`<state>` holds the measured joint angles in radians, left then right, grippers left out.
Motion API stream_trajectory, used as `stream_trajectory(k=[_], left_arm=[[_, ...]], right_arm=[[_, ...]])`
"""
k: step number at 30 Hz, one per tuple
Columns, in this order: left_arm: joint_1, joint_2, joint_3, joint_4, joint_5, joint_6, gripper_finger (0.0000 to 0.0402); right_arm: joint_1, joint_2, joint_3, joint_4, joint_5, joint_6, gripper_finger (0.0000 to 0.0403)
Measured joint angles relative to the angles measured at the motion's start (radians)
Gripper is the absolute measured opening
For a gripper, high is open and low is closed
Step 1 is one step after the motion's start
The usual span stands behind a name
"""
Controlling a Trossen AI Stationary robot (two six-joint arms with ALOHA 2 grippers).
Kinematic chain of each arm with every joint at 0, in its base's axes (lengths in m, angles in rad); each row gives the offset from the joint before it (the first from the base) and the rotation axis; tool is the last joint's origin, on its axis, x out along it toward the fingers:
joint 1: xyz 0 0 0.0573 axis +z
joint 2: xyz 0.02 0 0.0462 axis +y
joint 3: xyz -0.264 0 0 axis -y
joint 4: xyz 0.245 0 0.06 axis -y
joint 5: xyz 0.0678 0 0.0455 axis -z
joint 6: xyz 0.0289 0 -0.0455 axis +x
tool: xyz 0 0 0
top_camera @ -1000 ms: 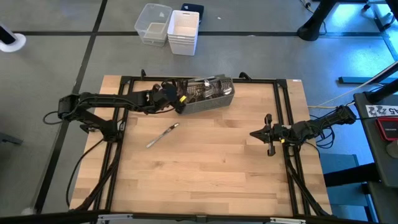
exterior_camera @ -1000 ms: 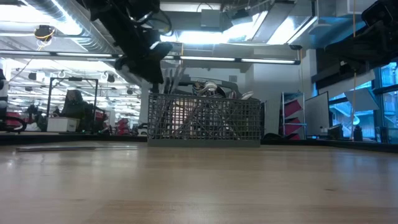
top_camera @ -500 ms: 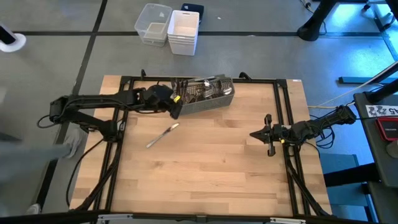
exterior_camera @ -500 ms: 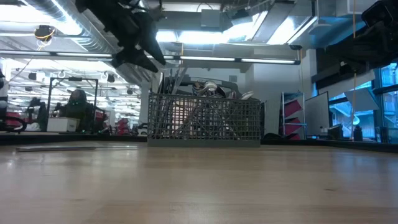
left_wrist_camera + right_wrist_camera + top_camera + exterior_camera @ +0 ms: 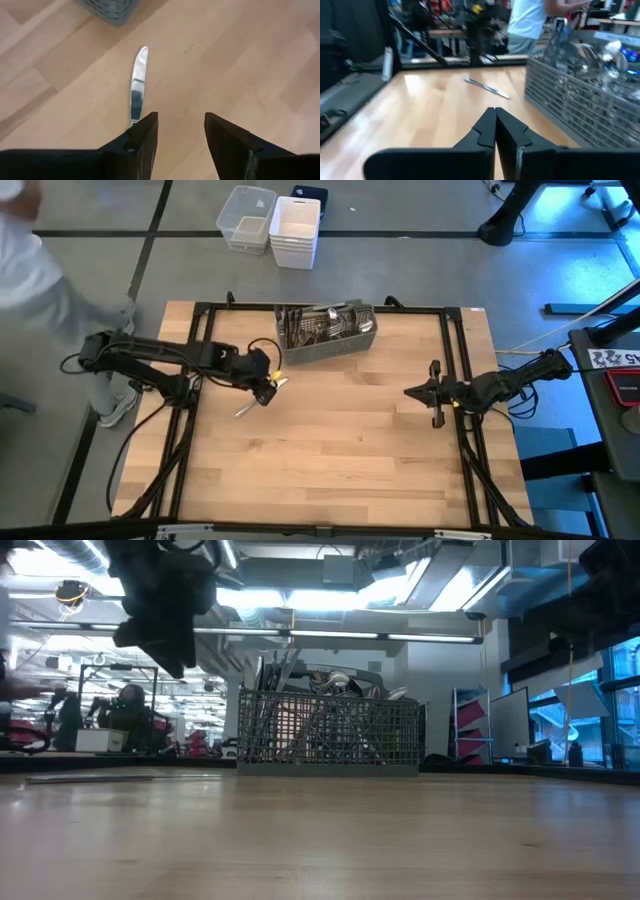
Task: Sort silverware
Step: Put the silver table knife into the gray silverware organizer
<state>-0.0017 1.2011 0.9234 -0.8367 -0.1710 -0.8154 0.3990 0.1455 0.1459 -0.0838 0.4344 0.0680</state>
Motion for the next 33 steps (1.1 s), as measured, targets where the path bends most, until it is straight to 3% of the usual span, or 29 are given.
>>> stream_trajectory(k=[11,21,28,33], left_arm=[[-0.114,0.03,0.0,0.011,-0.148,-0.072,0.0155],[-0.157,0.196,0.0,0.006,-0.139,-0.04,0.0155],[-0.124,0.312,0.0,-0.003,-0.107,0.022,0.0155],[-0.075,0.382,0.0,-0.095,-0.045,0.03,0.0155]], right_arm=[[0.0,0.0,-0.075,-0.023,0.026,0.117,0.001],[0.0,0.001,-0.081,-0.011,0.025,0.118,0.001],[0.0,0.001,-0.082,-0.014,0.016,0.118,0.001],[0.0,0.001,-0.083,-0.016,-0.001,0.118,0.001]])
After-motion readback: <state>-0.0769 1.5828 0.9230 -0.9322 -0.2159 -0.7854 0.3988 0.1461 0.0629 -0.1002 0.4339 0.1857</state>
